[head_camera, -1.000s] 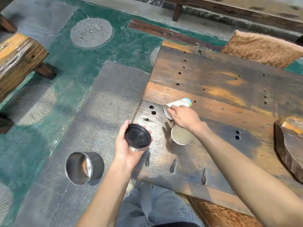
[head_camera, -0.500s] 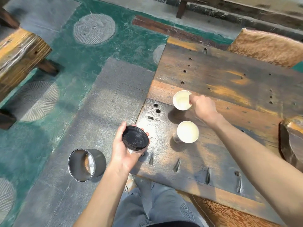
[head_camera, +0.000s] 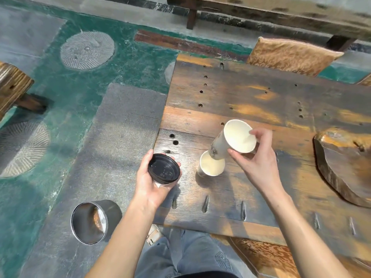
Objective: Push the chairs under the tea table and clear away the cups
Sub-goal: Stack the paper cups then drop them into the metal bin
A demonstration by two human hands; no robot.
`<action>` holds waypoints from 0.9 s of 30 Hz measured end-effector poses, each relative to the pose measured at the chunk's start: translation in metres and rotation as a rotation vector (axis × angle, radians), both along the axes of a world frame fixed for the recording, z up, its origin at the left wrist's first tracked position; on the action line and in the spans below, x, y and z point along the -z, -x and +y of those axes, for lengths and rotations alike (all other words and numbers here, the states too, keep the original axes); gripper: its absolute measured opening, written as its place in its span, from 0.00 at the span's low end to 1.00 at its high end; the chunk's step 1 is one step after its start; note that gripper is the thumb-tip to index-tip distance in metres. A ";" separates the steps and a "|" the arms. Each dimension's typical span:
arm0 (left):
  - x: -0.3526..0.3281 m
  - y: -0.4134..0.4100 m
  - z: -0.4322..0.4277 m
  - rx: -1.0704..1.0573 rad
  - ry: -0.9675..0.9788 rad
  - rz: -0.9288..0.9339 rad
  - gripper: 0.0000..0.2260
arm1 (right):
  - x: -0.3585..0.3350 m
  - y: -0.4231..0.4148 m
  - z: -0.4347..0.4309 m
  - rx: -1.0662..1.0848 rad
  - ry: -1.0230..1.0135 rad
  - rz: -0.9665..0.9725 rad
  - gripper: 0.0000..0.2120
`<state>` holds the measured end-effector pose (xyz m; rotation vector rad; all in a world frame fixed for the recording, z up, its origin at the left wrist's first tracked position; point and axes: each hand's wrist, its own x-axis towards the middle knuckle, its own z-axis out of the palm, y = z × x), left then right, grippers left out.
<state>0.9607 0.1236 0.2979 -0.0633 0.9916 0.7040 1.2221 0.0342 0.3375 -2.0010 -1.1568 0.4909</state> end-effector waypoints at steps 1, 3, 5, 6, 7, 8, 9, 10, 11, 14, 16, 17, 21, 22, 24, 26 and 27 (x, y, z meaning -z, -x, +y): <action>0.000 -0.001 0.000 0.004 0.000 0.001 0.22 | 0.003 0.005 -0.005 -0.033 0.007 0.015 0.34; 0.000 -0.001 0.000 0.011 -0.008 -0.003 0.21 | 0.014 0.015 -0.012 -0.107 0.062 -0.010 0.41; 0.000 0.000 0.000 0.022 -0.015 -0.015 0.20 | 0.024 0.026 -0.014 -0.142 0.145 -0.021 0.43; 0.000 0.000 0.000 0.026 -0.015 -0.022 0.20 | 0.030 0.031 -0.014 -0.155 0.177 -0.026 0.43; 0.001 0.001 0.000 0.026 -0.013 -0.028 0.19 | 0.035 0.035 -0.013 -0.169 0.202 -0.035 0.42; 0.001 0.002 -0.001 0.026 -0.009 -0.031 0.19 | 0.040 0.038 -0.013 -0.182 0.223 -0.043 0.42; 0.002 0.003 -0.001 0.027 -0.006 -0.031 0.19 | 0.044 0.040 -0.013 -0.192 0.241 -0.050 0.42; 0.003 0.005 -0.002 0.027 -0.004 -0.030 0.19 | 0.049 0.042 -0.012 -0.200 0.259 -0.056 0.42; 0.003 0.006 -0.002 0.027 -0.003 -0.030 0.20 | 0.053 0.043 -0.012 -0.202 0.275 -0.056 0.42; 0.005 0.010 -0.002 0.027 -0.005 -0.034 0.21 | 0.065 0.045 -0.012 -0.203 0.314 -0.034 0.45; 0.006 0.013 -0.002 0.030 -0.008 -0.032 0.22 | 0.071 0.045 -0.012 -0.207 0.338 0.009 0.48; 0.006 0.014 -0.003 0.031 -0.010 -0.028 0.22 | 0.074 0.046 -0.012 -0.209 0.350 0.039 0.50; 0.006 0.017 -0.004 0.030 -0.008 -0.011 0.22 | 0.077 0.046 -0.010 -0.225 0.357 0.021 0.60; 0.006 0.018 -0.004 0.028 -0.008 -0.010 0.21 | 0.076 0.047 -0.008 -0.224 0.348 -0.017 0.60; 0.004 0.019 -0.005 0.023 -0.006 -0.013 0.20 | 0.074 0.049 -0.003 -0.216 0.335 -0.067 0.58; 0.003 0.022 -0.006 0.014 -0.006 -0.026 0.20 | 0.073 0.050 0.005 -0.214 0.361 -0.105 0.57; 0.003 0.024 -0.007 0.011 -0.007 -0.031 0.20 | 0.073 0.051 0.009 -0.219 0.384 -0.141 0.57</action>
